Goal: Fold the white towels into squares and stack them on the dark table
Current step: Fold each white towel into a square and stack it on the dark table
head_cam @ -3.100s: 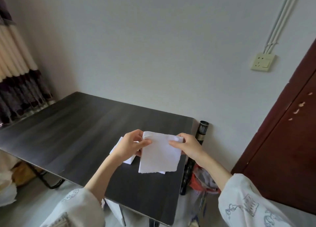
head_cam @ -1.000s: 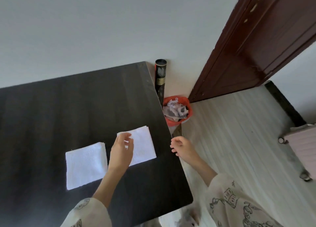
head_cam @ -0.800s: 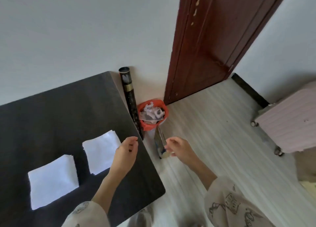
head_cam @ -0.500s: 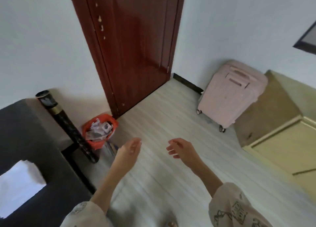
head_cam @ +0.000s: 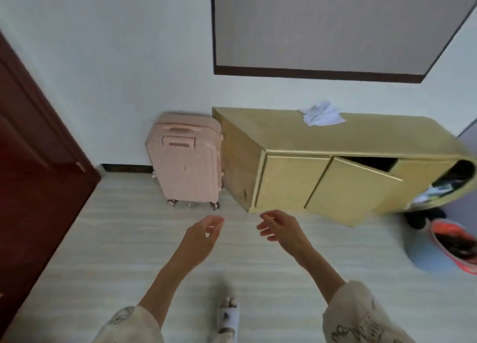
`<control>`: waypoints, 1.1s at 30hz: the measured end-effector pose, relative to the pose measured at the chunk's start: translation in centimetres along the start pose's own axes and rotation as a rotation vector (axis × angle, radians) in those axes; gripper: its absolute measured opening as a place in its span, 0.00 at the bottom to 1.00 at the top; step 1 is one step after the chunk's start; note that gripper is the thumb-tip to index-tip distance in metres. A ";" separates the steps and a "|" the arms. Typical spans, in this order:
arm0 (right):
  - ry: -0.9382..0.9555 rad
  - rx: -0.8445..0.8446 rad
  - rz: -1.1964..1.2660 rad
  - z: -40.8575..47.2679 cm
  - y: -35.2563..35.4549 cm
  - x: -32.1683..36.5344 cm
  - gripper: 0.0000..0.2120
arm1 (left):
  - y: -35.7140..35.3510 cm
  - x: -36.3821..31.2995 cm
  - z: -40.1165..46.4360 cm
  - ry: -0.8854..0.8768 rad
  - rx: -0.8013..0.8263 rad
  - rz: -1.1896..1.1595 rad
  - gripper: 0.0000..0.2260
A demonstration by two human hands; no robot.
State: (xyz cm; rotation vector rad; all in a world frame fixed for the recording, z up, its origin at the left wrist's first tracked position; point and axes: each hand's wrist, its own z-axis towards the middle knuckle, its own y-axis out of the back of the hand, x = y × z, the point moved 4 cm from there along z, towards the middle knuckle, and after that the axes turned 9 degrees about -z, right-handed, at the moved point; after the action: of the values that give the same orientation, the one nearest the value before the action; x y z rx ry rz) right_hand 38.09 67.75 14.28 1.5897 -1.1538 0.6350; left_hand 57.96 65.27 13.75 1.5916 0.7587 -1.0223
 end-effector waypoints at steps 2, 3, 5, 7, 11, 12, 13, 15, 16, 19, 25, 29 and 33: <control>-0.010 -0.054 0.016 3.4 3.8 -0.4 0.09 | -2.4 -1.3 5.2 -0.039 0.048 0.004 0.10; -0.013 -0.077 0.021 5.3 5.7 -0.5 0.09 | -3.5 -1.9 7.9 -0.054 0.071 0.009 0.10; -0.010 -0.122 0.018 9.2 9.2 -0.5 0.09 | -5.9 -3.4 13.4 -0.088 0.111 0.016 0.11; -0.014 -0.163 0.015 13.2 12.8 -0.3 0.09 | -8.4 -5.1 18.8 -0.117 0.141 0.011 0.12; -0.047 -0.211 0.003 20.3 19.5 0.9 0.08 | -13.2 -8.6 28.2 -0.112 0.242 -0.009 0.12; -0.054 -0.221 0.003 21.9 21.0 1.2 0.08 | -14.3 -9.4 30.4 -0.110 0.263 -0.011 0.12; -0.060 -0.232 0.007 23.5 22.4 1.4 0.08 | -15.2 -10.1 32.6 -0.110 0.283 -0.012 0.12; -0.086 -0.253 0.022 26.5 25.1 1.2 0.09 | -16.9 -11.2 36.7 -0.096 0.317 -0.010 0.11; -0.101 -0.261 0.027 28.0 26.2 0.9 0.09 | -17.8 -11.6 38.6 -0.091 0.332 -0.007 0.11; -0.140 -0.254 0.035 32.8 28.8 -0.6 0.08 | -20.1 -11.9 43.6 -0.050 0.379 0.016 0.11; -0.190 -0.190 0.022 44.8 34.2 -4.0 0.05 | -25.1 -10.7 53.6 0.089 0.368 0.015 0.15; -0.204 -0.147 -0.037 53.9 38.7 -6.1 0.04 | -29.2 -10.1 61.7 0.186 0.263 0.096 0.12; -0.228 -0.086 -0.192 61.7 43.8 -8.8 0.04 | -35.1 -9.8 68.2 0.344 0.289 0.142 0.13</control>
State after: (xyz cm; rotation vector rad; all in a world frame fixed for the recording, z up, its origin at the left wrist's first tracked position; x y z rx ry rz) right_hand -13.92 12.84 4.85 1.7053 -1.1589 0.2808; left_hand 7.13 8.27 1.76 2.0759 0.7364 -0.7892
